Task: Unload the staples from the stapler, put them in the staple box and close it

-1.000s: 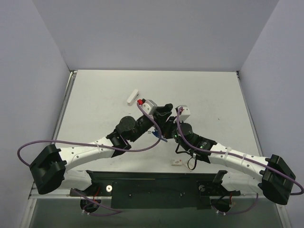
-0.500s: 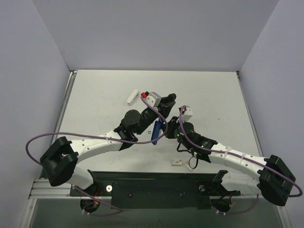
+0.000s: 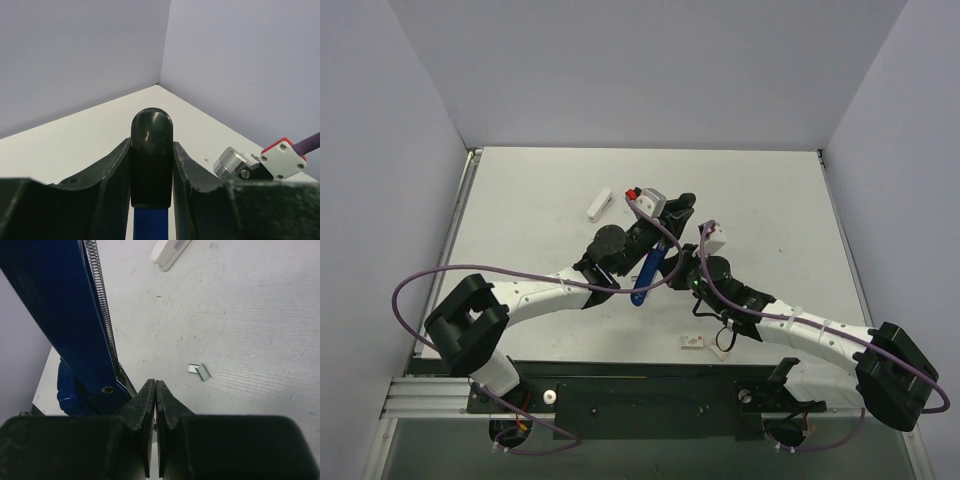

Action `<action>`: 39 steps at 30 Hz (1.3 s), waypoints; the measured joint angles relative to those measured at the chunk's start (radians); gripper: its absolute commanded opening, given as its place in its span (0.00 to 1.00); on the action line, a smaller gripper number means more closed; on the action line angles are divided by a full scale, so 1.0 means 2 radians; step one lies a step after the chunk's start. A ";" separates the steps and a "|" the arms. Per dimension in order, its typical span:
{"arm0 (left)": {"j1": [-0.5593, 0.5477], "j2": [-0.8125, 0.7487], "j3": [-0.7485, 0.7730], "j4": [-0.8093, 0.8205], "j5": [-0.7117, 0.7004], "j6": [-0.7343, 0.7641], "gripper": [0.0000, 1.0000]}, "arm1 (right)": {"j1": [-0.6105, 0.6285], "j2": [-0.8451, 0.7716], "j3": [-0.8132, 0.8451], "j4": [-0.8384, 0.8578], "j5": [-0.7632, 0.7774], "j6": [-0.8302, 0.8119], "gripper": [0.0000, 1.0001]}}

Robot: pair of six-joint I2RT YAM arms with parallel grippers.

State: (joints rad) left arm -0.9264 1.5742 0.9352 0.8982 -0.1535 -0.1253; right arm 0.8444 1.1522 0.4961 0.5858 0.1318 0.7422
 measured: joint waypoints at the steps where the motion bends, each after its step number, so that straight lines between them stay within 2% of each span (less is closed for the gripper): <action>1: 0.000 0.001 0.000 0.000 0.000 -0.001 0.00 | -0.001 0.000 -0.001 0.001 -0.001 0.001 0.00; 10: 0.000 -0.010 0.007 -0.021 0.004 -0.005 0.00 | -0.012 -0.027 -0.015 0.001 -0.003 0.003 0.00; 20: 0.000 -0.092 0.007 -0.090 0.032 -0.027 0.00 | -0.015 -0.097 -0.015 -0.023 0.003 -0.006 0.00; 28: 0.000 -0.160 -0.006 -0.113 0.041 -0.039 0.00 | -0.015 -0.187 -0.015 -0.092 0.029 -0.028 0.00; 39: 0.000 -0.201 -0.032 -0.144 0.016 -0.045 0.00 | -0.015 -0.332 -0.031 -0.200 0.050 -0.043 0.00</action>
State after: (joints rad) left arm -0.9260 1.1728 0.8703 0.6094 -0.1207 -0.2150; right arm 0.8150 0.4873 0.4351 0.1852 0.2317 0.6567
